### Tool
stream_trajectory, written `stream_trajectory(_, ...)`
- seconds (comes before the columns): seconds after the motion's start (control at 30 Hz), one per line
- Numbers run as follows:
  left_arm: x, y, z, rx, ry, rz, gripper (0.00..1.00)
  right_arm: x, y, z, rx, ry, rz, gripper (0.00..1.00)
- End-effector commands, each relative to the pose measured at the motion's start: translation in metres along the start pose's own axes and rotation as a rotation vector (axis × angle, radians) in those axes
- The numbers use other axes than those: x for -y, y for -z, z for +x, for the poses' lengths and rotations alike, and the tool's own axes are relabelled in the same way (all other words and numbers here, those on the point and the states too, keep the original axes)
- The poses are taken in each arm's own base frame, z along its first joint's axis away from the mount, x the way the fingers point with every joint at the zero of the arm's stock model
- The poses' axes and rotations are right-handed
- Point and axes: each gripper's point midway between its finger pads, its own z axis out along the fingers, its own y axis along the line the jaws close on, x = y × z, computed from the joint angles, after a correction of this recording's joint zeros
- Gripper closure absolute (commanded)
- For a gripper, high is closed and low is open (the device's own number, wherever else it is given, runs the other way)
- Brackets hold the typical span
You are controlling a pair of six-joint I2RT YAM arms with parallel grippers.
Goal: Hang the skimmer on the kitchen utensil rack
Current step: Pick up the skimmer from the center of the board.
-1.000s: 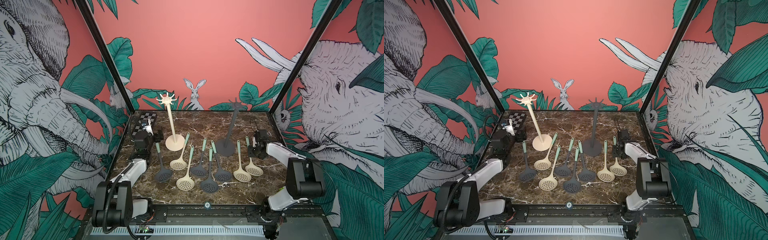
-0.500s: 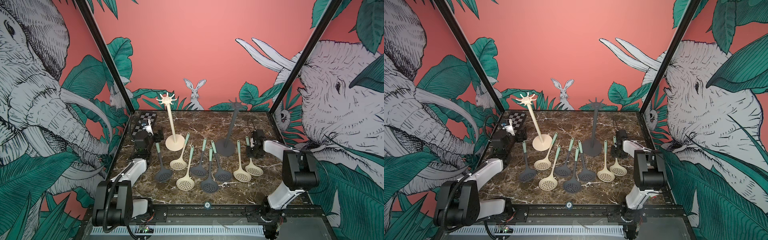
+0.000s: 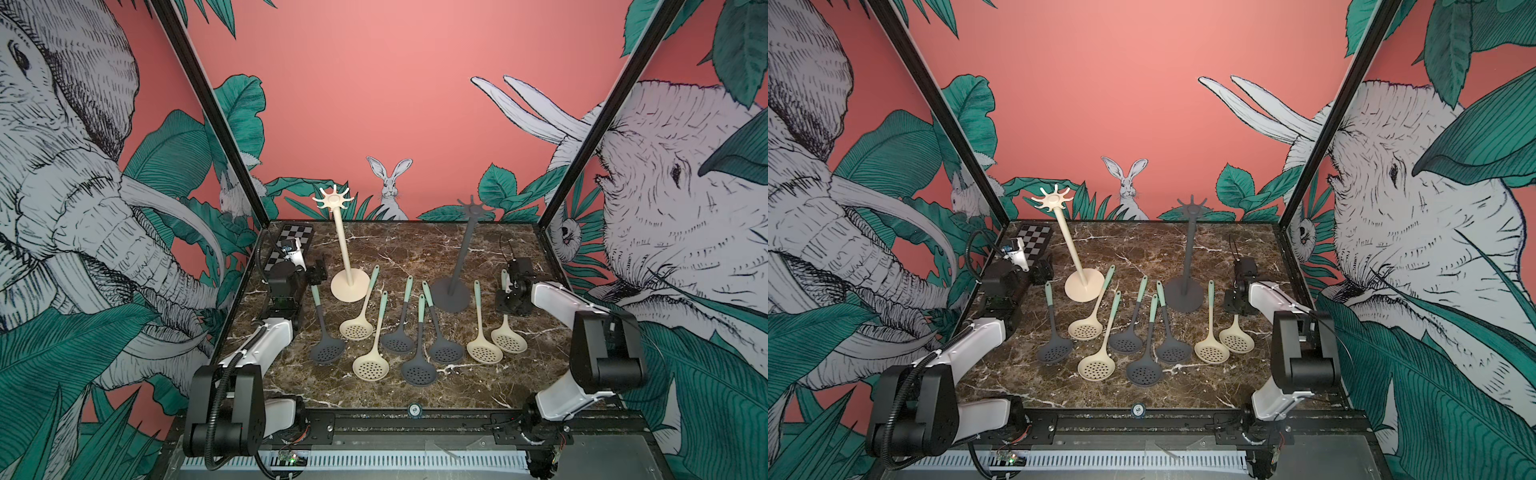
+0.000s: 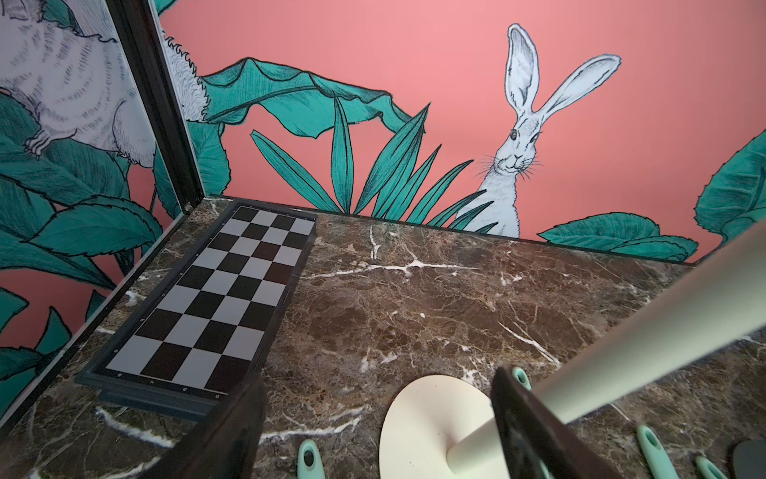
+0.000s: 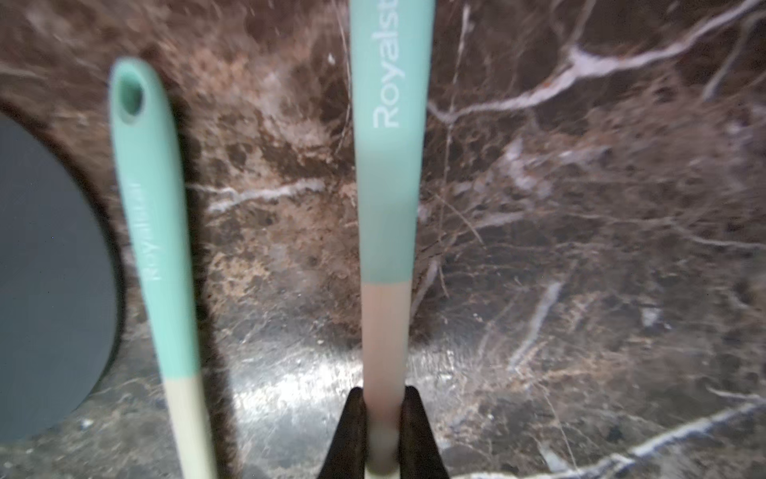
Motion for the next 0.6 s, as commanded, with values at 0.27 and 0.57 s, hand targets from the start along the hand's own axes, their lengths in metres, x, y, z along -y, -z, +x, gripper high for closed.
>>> stream_trajectory(0.27,0.008,0.015,-0.04,0.097,0.001,0.015,0.13,-0.008,0.133,-0.058,0.448,0.001,-0.12,1.0)
stream_trajectory(0.57,0.01,0.017,-0.057,0.131,-0.009,0.021,0.13,-0.023,0.241,-0.063,0.775,0.065,-0.283,1.0)
